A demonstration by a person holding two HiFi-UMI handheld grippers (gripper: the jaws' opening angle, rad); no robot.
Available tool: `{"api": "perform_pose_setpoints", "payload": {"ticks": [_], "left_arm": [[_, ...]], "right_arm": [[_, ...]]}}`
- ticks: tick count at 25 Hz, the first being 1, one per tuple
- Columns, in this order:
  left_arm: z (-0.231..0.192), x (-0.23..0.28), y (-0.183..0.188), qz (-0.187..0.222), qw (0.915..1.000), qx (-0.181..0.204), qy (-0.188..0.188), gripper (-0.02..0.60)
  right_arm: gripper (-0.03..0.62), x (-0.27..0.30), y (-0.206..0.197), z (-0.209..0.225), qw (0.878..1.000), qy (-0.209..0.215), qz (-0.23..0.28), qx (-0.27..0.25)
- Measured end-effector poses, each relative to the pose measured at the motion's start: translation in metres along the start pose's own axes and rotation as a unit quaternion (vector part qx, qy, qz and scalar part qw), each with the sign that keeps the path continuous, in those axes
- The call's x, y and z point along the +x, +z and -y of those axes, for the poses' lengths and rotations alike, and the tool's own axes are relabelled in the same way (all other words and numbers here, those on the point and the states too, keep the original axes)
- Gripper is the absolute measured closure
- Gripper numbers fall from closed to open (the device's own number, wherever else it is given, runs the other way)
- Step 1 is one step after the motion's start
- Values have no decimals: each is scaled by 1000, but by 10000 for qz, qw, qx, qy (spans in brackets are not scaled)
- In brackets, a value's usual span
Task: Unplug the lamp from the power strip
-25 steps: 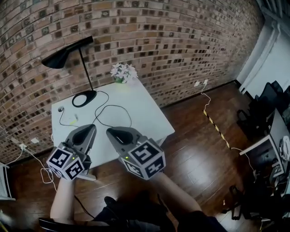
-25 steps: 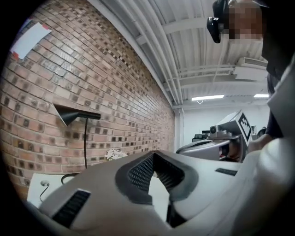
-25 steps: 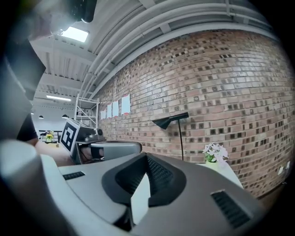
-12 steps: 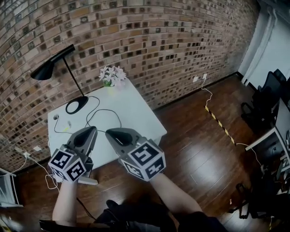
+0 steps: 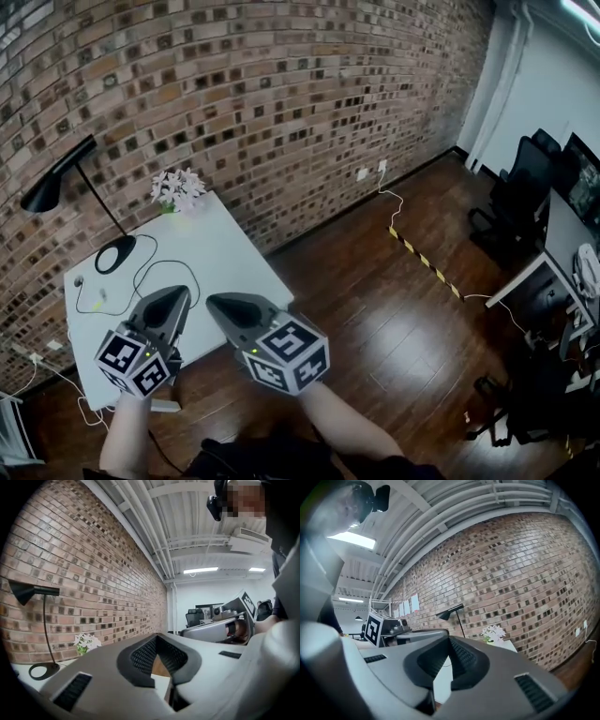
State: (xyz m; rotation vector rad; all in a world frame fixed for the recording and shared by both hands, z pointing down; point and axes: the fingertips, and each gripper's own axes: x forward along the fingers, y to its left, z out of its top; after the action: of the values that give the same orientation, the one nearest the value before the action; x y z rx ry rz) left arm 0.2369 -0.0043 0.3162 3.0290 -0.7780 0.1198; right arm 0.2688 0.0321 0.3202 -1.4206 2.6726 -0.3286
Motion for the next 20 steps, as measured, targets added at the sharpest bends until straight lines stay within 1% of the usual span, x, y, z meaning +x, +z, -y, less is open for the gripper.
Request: {"api": "perform_pose_setpoints", "payload": {"ticks": [3,7,13,16,20], "left_arm": [[20,28,4,13,9998,23,-204,581],[48,58,3,-35,9983,82,-573,581],[80,99,5,-55,9936,79,-1129,581],[99,121,6,-28,9893,103,-1456,581],[118,145,4,-15,9831,34,-1830,581]], "right_arm": [[597,-23,1,22,9998,-211,0,-3],[597,-53,4,46,9986,-526,54,-39],[597,-90,13,68,9960,-836,295,-57],[597,-110,15,83,9917,-1243,276,-178],[597,-131,14,103,9850,-1703,243,-166]]}}
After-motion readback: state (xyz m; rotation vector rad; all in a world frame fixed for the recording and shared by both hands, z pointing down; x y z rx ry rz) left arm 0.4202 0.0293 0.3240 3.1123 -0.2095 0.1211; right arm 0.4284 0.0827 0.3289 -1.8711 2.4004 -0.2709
